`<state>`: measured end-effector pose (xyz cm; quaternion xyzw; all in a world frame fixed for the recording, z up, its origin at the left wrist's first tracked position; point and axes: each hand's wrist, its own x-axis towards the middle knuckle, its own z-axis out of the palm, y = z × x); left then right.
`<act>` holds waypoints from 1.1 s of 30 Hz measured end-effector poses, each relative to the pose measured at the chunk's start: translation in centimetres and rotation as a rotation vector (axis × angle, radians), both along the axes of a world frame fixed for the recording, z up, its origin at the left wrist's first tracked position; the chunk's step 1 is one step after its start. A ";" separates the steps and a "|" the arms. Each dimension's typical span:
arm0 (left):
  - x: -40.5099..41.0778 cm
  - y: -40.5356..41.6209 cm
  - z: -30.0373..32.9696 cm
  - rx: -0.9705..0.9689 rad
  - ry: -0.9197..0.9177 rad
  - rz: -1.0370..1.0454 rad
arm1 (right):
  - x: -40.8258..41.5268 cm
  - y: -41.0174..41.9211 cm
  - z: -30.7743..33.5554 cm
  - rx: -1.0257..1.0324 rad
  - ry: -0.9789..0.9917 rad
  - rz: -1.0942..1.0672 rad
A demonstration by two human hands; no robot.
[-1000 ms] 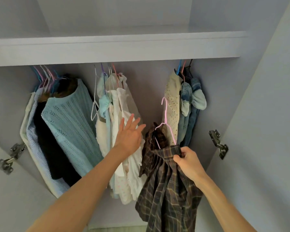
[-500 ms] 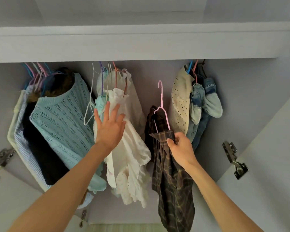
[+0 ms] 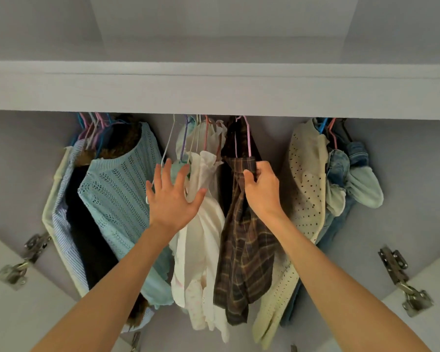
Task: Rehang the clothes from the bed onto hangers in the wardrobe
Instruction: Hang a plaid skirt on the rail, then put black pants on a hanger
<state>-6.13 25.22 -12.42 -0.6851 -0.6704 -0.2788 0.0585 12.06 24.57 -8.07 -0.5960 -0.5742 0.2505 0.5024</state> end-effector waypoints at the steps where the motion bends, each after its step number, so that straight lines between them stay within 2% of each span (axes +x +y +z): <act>1: -0.3 0.1 0.2 -0.019 -0.018 0.007 | -0.5 0.7 0.1 -0.005 -0.011 -0.005; 7: -1.4 0.3 0.0 -0.119 -0.240 -0.005 | -2.8 3.2 -1.0 -0.078 -0.108 -0.056; 14: -1.6 0.0 -0.1 -0.122 -0.406 -0.204 | -6.6 2.1 -2.1 -0.106 -0.269 0.017; 19: -1.8 -0.1 -0.7 -0.164 -0.387 -0.377 | -6.4 2.1 -1.6 -0.125 -0.322 0.085; 23: -1.8 -0.2 -1.4 -0.162 -0.356 -0.430 | -5.6 2.2 -1.8 -0.110 -0.370 0.125; 29: -2.4 -0.9 -1.6 -0.183 -0.275 -0.383 | -4.6 1.0 -2.3 -0.123 -0.399 0.144; 31: -2.3 -1.9 -1.7 -0.156 -0.239 -0.344 | -3.9 0.2 -2.2 -0.104 -0.460 0.157; 33: -2.2 -3.1 -1.8 -0.119 -0.147 -0.294 | -3.4 -0.7 -1.9 -0.002 -0.565 0.152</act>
